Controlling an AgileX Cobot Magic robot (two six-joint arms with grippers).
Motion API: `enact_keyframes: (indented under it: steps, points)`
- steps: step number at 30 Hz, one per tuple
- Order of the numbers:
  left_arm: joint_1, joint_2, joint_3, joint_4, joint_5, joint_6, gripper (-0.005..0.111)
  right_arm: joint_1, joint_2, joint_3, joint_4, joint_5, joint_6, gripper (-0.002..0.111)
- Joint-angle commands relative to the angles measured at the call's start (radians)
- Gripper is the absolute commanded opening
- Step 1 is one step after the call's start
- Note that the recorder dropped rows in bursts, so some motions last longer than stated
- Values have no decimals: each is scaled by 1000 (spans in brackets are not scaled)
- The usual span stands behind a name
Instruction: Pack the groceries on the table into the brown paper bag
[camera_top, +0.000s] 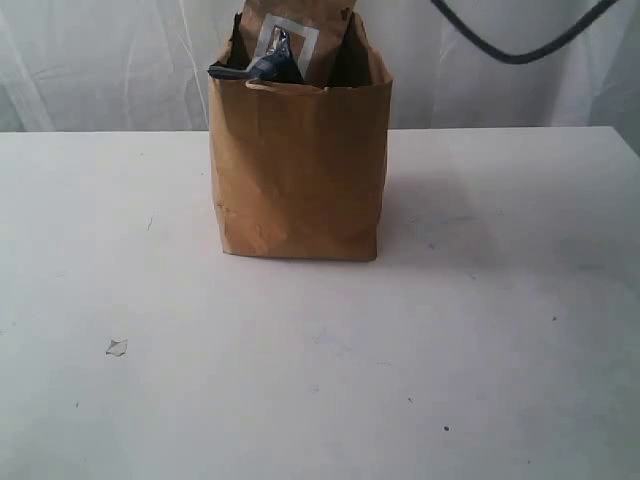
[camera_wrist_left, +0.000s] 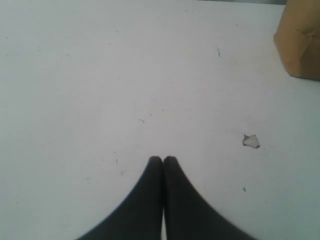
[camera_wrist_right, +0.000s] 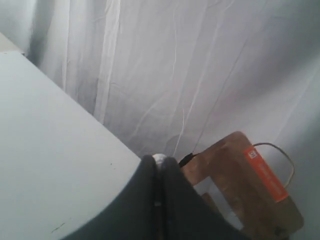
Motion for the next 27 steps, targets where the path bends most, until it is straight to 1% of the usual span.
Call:
enact_keyframes:
  steps: [1, 7, 12, 14, 17, 22, 24, 27]
  points:
    - [2, -5, 4, 4, -19, 1, 0, -15, 85, 3, -76, -74, 0, 0]
    - [2, -5, 4, 6, -19, 1, 0, -67, 151, 3, -82, 63, 41, 0]
    - [2, -5, 4, 6, -19, 1, 0, -95, 151, 3, -82, 26, 54, 0]
    - [2, -5, 4, 6, -19, 1, 0, -95, 149, 3, -82, 11, 54, 2]
    - [2, -5, 4, 6, -19, 1, 0, -95, 147, 3, -82, 11, 54, 8]
    - [2, -5, 4, 6, -19, -1, 0, -102, 147, 3, -111, 11, 54, 24]
    - [2, -5, 4, 6, -19, -1, 0, -106, 147, 3, -124, 12, 54, 29]
    - [2, -5, 4, 6, -19, -1, 0, -114, 140, 3, -126, 12, 52, 31]
